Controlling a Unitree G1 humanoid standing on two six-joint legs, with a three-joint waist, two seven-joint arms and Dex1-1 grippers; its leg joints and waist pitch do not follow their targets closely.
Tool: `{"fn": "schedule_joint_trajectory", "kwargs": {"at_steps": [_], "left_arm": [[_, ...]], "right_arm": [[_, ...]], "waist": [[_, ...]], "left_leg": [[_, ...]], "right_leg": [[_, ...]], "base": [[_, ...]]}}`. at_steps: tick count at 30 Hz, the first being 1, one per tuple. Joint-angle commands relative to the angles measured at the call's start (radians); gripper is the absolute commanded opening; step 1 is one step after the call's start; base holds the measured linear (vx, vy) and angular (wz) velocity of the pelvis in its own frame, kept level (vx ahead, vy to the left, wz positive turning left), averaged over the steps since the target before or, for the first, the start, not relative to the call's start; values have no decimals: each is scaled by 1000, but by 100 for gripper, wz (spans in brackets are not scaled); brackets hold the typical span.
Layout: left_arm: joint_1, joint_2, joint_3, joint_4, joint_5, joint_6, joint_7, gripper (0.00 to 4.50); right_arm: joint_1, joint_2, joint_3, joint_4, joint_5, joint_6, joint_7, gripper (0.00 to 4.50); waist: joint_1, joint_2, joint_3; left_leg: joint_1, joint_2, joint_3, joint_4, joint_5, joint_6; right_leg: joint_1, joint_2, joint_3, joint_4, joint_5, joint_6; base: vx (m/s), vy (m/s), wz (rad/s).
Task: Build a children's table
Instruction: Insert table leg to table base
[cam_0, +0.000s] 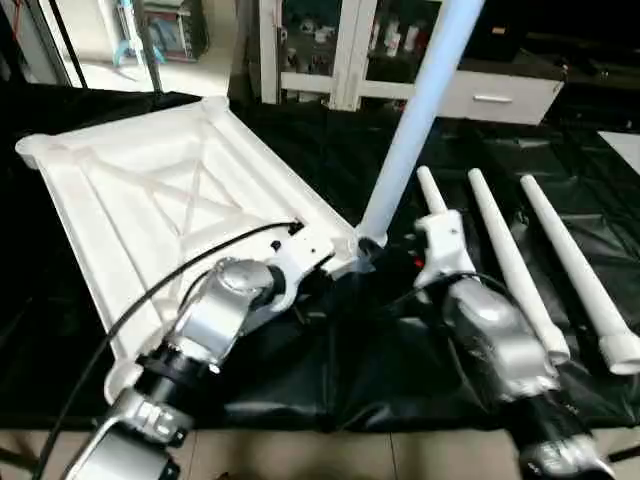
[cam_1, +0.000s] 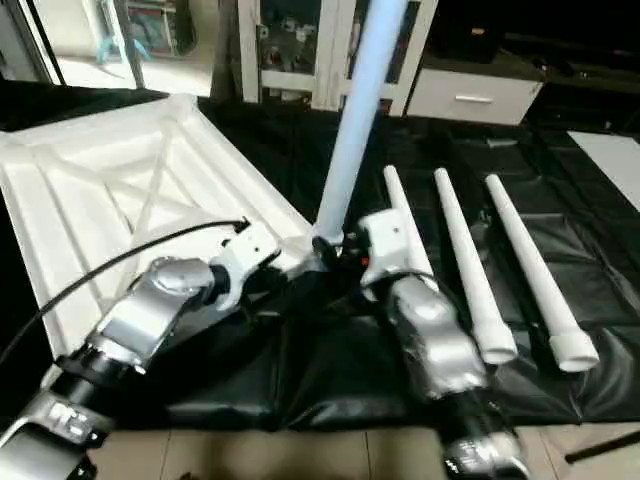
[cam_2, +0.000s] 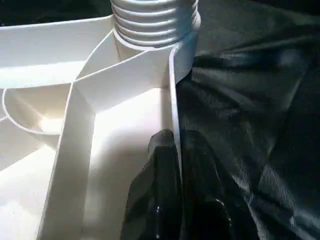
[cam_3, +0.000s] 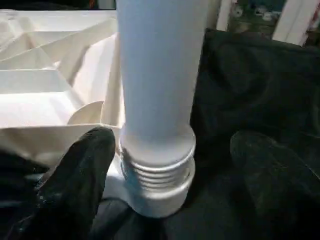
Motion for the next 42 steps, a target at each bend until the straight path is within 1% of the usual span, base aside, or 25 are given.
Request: {"fn": "schedule_joint_trajectory", "kwargs": {"at_steps": [1, 2, 3, 6, 7, 10, 11, 12, 14, 15, 17, 22, 24, 26, 28, 31, 33, 35, 36, 37, 39, 40, 42], "left_arm": [[12, 17, -2, -5, -5, -24, -23, 0], [12, 21, -3, -4, -6, -27, -25, 0], [12, 22, -3, -4, -6, -28, -26, 0], [14, 37, -13, -7, -16, -36, -53, 0], [17, 44, -17, -11, -22, -37, -68, 0], [25, 58, -32, -29, -33, -50, -105, 0], [26, 60, -34, -31, -33, -53, -109, 0], [33, 68, -44, -44, -40, -54, -135, 0], [41, 79, -59, -58, -45, -67, -164, 0], [45, 83, -64, -64, -48, -67, -177, 0], [48, 90, -71, -70, -50, -76, -190, 0], [57, 107, -86, -85, -57, -91, -227, 0], [60, 113, -87, -93, -62, -95, -240, 0], [64, 121, -92, -105, -67, -96, -258, 0], [70, 129, -100, -119, -73, -98, -280, 0], [74, 137, -109, -131, -79, -101, -296, 0], [78, 142, -112, -141, -82, -100, -308, 0], [81, 148, -116, -149, -85, -101, -319, 0], [83, 151, -118, -154, -87, -103, -326, 0], [85, 154, -120, -157, -90, -105, -333, 0], [88, 158, -122, -162, -94, -107, -346, 0], [89, 161, -124, -164, -94, -108, -350, 0], [90, 167, -128, -168, -95, -110, -357, 0]], "right_arm": [[17, -29, -28, -58, 27, 37, 42, 445], [21, -34, -31, -69, 33, 46, 50, 445], [22, -35, -32, -72, 34, 48, 53, 445], [34, -57, -41, -112, 63, 78, 94, 445], [40, -71, -41, -132, 80, 97, 120, 445], [45, -95, -34, -148, 97, 117, 171, 445], [45, -97, -34, -149, 99, 120, 175, 445], [46, -117, -30, -154, 104, 129, 211, 445], [44, -145, -21, -155, 103, 142, 252, 445], [43, -159, -16, -155, 101, 144, 271, 445], [43, -173, -15, -157, 103, 153, 290, 445], [45, -243, -7, -166, 125, 190, 391, 445], [48, -264, -5, -172, 138, 209, 431, 445], [50, -287, 3, -175, 143, 224, 474, 445], [48, -307, 13, -164, 135, 222, 510, 445], [38, -314, 15, -140, 129, 212, 537, 445], [26, -317, 15, -116, 124, 197, 545, 445], [16, -317, 14, -102, 125, 191, 554, 445], [12, -318, 15, -97, 126, 189, 563, 445], [8, -319, 15, -95, 125, 189, 573, 445], [3, -319, 16, -90, 123, 187, 592, 445], [0, -320, 17, -87, 121, 185, 602, 445], [-5, -322, 21, -79, 115, 180, 618, 445]], "waist": [[5, 3, -53], [5, 6, -52], [5, 5, -52], [6, 7, -52], [6, 6, -53], [9, 5, -54], [10, 5, -54], [10, 2, -54], [12, 2, -54], [13, 3, -54], [19, 3, -54], [33, 2, -56], [34, 1, -57], [35, 0, -57], [35, -2, -58], [37, -1, -57], [36, -1, -57], [38, 0, -56], [38, 0, -56], [40, 3, -55], [42, 2, -55], [43, 4, -55], [42, 3, -54]], "left_leg": [[8, 73, -22, -58, 78, 143], [7, 74, -22, -58, 72, 143], [7, 74, -23, -58, 71, 142], [8, 75, -23, -58, 58, 138], [9, 74, -23, -57, 65, 138], [8, 74, -22, -56, 66, 140], [8, 75, -23, -55, 71, 142], [8, 75, -22, -55, 75, 143], [7, 74, -22, -54, 71, 146], [9, 74, -21, -53, 72, 146], [9, 75, -21, -52, 82, 145], [12, 75, -20, -48, 97, 151], [10, 75, -21, -47, 104, 153], [7, 75, -22, -46, 94, 153], [7, 75, -22, -45, 103, 155], [9, 74, -21, -44, 105, 160], [9, 76, -22, -44, 100, 157], [9, 76, -20, -44, 78, 146], [9, 76, -20, -44, 78, 146], [10, 76, -21, -46, 60, 135], [10, 76, -20, -46, 49, 126], [9, 75, -21, -47, 43, 121], [8, 75, -21, -48, 30, 115]], "right_leg": [[51, -72, 56, -52, 200, -297], [52, -72, 56, -52, 195, -300], [52, -72, 56, -52, 194, -301], [52, -73, 56, -52, 183, -305], [51, -71, 56, -50, 193, -307], [52, -73, 55, -50, 196, -311], [52, -73, 55, -49, 200, -311], [51, -73, 55, -48, 201, -312], [52, -73, 54, -48, 191, -313], [50, -73, 54, -48, 190, -314], [50, -72, 54, -46, 190, -313], [49, -72, 53, -43, 205, -313], [50, -73, 52, -41, 210, -314], [52, -75, 52, -42, 196, -314], [52, -75, 51, -40, 203, -316], [48, -74, 51, -40, 196, -320], [48, -75, 50, -40, 183, -324], [47, -75, 50, -42, 156, -324], [47, -75, 50, -42, 156, -324], [46, -75, 50, -44, 138, -321], [46, -75, 50, -44, 134, -317], [47, -75, 50, -44, 133, -315], [47, -75, 50, -45, 124, -313]], "base": [[0, 0, 0], [0, 0, 0], [0, 0, 0], [0, 0, 0], [0, 0, 0], [0, 0, 0], [0, 0, 0], [0, 0, 0], [0, 0, 0], [0, 0, 0], [0, 0, 0], [0, 0, 0], [0, 0, 0], [0, 0, 0], [0, 0, 0], [0, 0, 0], [0, 0, 0], [0, 0, 0], [0, 0, 0], [0, 0, 0], [0, 0, 0], [0, 0, 0], [0, 0, 0]]}}
